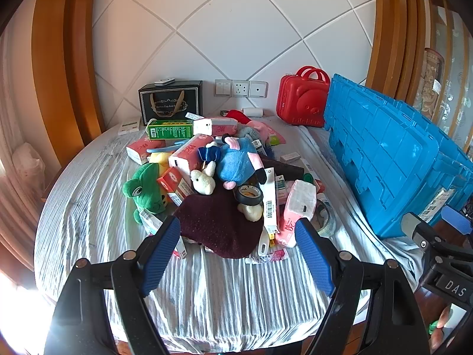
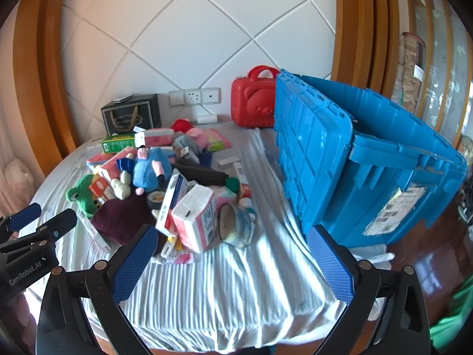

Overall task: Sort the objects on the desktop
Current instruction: 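Move both tools toward the pile of items on the bed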

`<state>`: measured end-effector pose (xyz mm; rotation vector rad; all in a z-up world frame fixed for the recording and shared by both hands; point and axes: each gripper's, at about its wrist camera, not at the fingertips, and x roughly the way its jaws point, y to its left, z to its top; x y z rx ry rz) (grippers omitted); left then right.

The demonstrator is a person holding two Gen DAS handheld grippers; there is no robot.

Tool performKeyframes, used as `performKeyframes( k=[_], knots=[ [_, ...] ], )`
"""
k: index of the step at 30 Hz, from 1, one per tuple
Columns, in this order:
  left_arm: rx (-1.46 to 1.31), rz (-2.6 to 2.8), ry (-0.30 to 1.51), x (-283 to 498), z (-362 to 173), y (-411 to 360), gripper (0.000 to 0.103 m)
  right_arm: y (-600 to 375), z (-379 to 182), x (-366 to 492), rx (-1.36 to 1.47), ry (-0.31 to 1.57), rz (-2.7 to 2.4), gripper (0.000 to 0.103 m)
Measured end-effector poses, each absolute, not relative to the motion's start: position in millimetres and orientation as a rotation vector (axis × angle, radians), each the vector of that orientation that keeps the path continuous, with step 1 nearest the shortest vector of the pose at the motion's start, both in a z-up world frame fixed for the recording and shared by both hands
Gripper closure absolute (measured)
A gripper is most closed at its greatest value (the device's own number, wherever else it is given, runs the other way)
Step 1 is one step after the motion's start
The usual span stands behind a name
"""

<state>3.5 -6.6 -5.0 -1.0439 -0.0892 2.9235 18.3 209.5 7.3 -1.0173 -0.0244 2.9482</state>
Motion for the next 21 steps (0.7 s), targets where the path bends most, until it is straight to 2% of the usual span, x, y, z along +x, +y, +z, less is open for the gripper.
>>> performKeyframes(
  k=[12,21],
  knots=[
    [-1.14,2.96,-0.188,-7.4,-22.2,-27.8,0.023,208.8,-1.6,-1.2,-1.091,-0.026,2.95,0.0],
    [-1.301,3.067,-0.279,-32.4,-38.1,-45.6,0.023,200.6,-18.2,-53.1,-1.226,-0.044,3.052,0.0]
  ],
)
